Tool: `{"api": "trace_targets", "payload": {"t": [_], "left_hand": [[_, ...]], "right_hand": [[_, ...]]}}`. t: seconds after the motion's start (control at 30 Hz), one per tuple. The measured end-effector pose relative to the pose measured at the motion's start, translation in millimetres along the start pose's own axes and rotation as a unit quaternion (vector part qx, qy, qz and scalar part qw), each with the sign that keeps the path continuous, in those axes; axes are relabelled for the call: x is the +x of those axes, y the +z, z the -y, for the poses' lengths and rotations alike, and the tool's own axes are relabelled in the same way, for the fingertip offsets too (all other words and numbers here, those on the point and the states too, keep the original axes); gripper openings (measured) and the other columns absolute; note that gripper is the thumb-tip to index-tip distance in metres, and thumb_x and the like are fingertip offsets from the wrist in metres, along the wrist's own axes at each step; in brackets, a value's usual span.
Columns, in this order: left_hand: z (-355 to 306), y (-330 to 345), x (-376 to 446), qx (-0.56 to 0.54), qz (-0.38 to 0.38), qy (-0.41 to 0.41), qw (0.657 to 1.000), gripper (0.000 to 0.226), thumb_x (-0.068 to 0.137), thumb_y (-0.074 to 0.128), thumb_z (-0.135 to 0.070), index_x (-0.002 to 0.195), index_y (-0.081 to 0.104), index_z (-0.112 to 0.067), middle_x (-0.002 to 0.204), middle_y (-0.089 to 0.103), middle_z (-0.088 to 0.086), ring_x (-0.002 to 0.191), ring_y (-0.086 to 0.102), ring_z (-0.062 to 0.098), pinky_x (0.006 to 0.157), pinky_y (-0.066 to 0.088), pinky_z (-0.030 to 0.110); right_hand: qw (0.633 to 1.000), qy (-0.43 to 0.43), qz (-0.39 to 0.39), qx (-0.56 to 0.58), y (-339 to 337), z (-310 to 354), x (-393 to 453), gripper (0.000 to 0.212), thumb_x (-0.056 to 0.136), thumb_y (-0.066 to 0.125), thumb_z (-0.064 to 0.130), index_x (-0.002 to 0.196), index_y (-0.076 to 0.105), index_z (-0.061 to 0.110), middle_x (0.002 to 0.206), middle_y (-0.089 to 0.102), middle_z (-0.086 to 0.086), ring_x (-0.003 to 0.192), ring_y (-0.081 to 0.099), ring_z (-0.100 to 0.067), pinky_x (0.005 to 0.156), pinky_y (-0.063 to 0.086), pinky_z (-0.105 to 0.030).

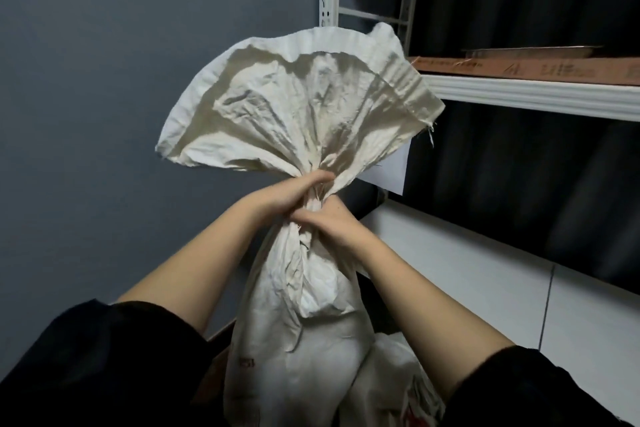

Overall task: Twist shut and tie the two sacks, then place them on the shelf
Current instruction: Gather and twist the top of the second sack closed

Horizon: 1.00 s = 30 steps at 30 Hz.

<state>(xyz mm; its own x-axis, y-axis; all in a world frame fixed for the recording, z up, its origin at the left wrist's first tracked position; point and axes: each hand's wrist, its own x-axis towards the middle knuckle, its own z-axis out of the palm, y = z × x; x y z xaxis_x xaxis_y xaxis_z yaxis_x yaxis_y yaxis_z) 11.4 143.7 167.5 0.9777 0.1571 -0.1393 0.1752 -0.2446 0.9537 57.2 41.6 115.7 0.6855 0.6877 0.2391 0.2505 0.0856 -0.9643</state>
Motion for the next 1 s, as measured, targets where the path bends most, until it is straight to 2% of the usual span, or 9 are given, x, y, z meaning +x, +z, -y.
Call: {"api": "trace_targets", "payload": {"t": [0.13,0.27,0.33,0.4,0.53,0.63,0.8,0.93,1.0], "left_hand": [[-8.8,-1.2,8.7,0.250,-0.079,0.021,0.965,0.053,0.079,0.061,-0.057,0.112,0.066,-0.016,0.111,0.066,0.004,0.103,0.063,0.021,0.095,0.049,0.032],[15.1,-0.7,0.2,0.060,-0.005,0.076,0.995,0.067,0.080,0.066,-0.050,0.134,0.049,-0.013,0.127,0.061,-0.001,0.102,0.061,0.000,0.082,0.051,0.013],[44.1,3.7,-1.5,0.052,0.024,0.065,0.996,0.078,0.073,0.070,-0.049,0.138,0.039,-0.017,0.128,0.056,-0.005,0.104,0.056,-0.004,0.081,0.046,0.012],[65.6,16.6,-2.3,0.080,0.050,0.064,0.994,0.074,0.070,0.076,-0.034,0.133,0.037,-0.024,0.123,0.057,-0.009,0.108,0.056,0.000,0.085,0.048,0.014],[90.3,34.0,22.5,0.048,-0.063,0.103,0.992,0.102,0.048,0.089,-0.038,0.135,0.036,-0.025,0.128,0.057,-0.002,0.118,0.057,0.011,0.100,0.049,0.038],[90.0,44.2,27.5,0.009,-0.101,0.120,0.988,0.085,0.055,0.082,-0.023,0.131,0.044,-0.019,0.119,0.065,0.001,0.111,0.063,0.012,0.096,0.052,0.037],[85.2,55.2,22.1,0.034,-0.186,0.094,0.977,0.029,0.077,0.058,-0.011,0.105,0.066,-0.016,0.095,0.072,0.011,0.090,0.068,0.027,0.076,0.055,0.041],[80.1,45.2,23.9,0.067,-0.213,0.079,0.972,0.029,0.080,0.057,-0.019,0.108,0.065,-0.017,0.099,0.070,0.005,0.090,0.066,0.020,0.084,0.056,0.042],[81.0,43.7,20.8,0.048,-0.172,0.119,0.977,0.044,0.081,0.057,-0.006,0.124,0.056,-0.018,0.117,0.065,0.001,0.106,0.060,0.013,0.092,0.052,0.028]], "right_hand": [[0.996,-0.015,-0.080,-0.037,12.8,5.3,3.4,0.029,0.080,0.063,0.002,0.107,0.060,0.012,0.095,0.065,-0.001,0.085,0.061,-0.004,0.068,0.045,-0.009],[0.981,0.041,-0.183,0.042,3.3,-4.0,8.8,0.017,0.089,0.060,0.015,0.105,0.063,0.010,0.092,0.067,-0.002,0.091,0.062,-0.017,0.063,0.048,-0.014],[0.972,0.043,-0.202,0.109,-5.8,-9.4,9.3,0.019,0.087,0.064,0.013,0.105,0.065,0.008,0.098,0.069,-0.008,0.090,0.065,-0.021,0.072,0.052,-0.020],[0.971,0.066,-0.202,0.113,-10.4,-10.0,12.7,0.025,0.082,0.071,0.021,0.104,0.066,0.010,0.096,0.070,-0.007,0.090,0.067,-0.020,0.083,0.052,-0.029],[0.977,0.134,-0.112,0.125,-13.3,-5.4,16.4,0.047,0.064,0.080,0.039,0.099,0.071,0.009,0.088,0.073,-0.008,0.084,0.070,-0.023,0.086,0.055,-0.037],[0.982,0.139,-0.075,0.103,-18.6,-2.2,18.0,0.029,0.076,0.074,0.036,0.089,0.073,0.010,0.093,0.074,-0.010,0.087,0.069,-0.023,0.092,0.052,-0.037],[0.986,0.113,-0.095,0.079,-12.4,-0.2,18.4,0.035,0.075,0.071,0.039,0.097,0.067,0.012,0.086,0.075,-0.012,0.088,0.072,-0.021,0.093,0.052,-0.038],[0.982,0.053,-0.164,0.072,-5.4,-1.0,24.6,0.020,0.076,0.072,0.015,0.095,0.070,0.007,0.088,0.074,-0.009,0.086,0.071,-0.019,0.086,0.055,-0.034],[0.978,0.046,-0.186,0.088,-0.3,0.1,26.7,0.018,0.079,0.069,0.006,0.096,0.068,0.005,0.087,0.072,-0.009,0.079,0.069,-0.018,0.074,0.054,-0.028]]}}
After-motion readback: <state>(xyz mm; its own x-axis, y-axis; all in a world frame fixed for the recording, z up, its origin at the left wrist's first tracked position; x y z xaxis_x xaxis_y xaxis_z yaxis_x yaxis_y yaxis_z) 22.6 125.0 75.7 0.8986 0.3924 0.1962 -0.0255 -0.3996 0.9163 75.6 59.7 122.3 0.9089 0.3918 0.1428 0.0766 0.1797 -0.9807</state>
